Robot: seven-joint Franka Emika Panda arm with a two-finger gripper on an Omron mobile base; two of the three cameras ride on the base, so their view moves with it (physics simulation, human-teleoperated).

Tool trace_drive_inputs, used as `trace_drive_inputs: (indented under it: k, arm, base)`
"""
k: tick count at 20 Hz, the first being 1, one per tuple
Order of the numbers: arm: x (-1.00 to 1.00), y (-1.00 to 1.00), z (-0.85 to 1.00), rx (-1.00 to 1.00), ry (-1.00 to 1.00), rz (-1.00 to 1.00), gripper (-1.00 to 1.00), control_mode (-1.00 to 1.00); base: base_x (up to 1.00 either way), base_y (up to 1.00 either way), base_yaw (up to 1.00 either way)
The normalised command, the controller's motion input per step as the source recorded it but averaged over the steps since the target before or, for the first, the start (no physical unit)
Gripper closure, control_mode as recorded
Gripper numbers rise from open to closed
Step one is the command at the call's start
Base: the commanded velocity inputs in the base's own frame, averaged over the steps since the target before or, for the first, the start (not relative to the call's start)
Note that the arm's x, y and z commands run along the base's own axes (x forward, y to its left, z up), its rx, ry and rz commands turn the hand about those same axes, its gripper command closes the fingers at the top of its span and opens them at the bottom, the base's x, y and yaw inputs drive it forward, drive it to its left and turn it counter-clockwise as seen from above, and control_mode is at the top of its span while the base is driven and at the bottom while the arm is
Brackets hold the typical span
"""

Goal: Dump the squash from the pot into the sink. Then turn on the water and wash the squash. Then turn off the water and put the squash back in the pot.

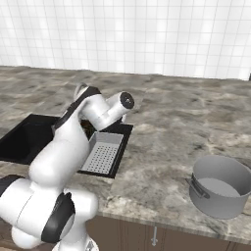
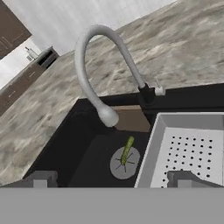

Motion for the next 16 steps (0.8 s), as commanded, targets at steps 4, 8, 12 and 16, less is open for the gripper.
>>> trace_drive_inputs:
  k: [4,8,12,16]
  arm:
    - [0.80,0.14,-0.14,-0.09,0.04,0.20,-1.00,-1.00]
    - [0.74,0.27,-0.41,-0.09,0.00,0.12,-1.00,-1.00]
    - [0.54,0.25,-0.49,-0.08,0.00,0.05,-1.00,-1.00]
    - [0.30,0.23,-0.47,-0.05,0.00,0.01,-1.00,-1.00]
  base:
    - [0.00,0.00,0.00]
    - [0.00,0.00,0.00]
    - [0.00,0.00,0.00]
    - [0.00,0.00,0.00]
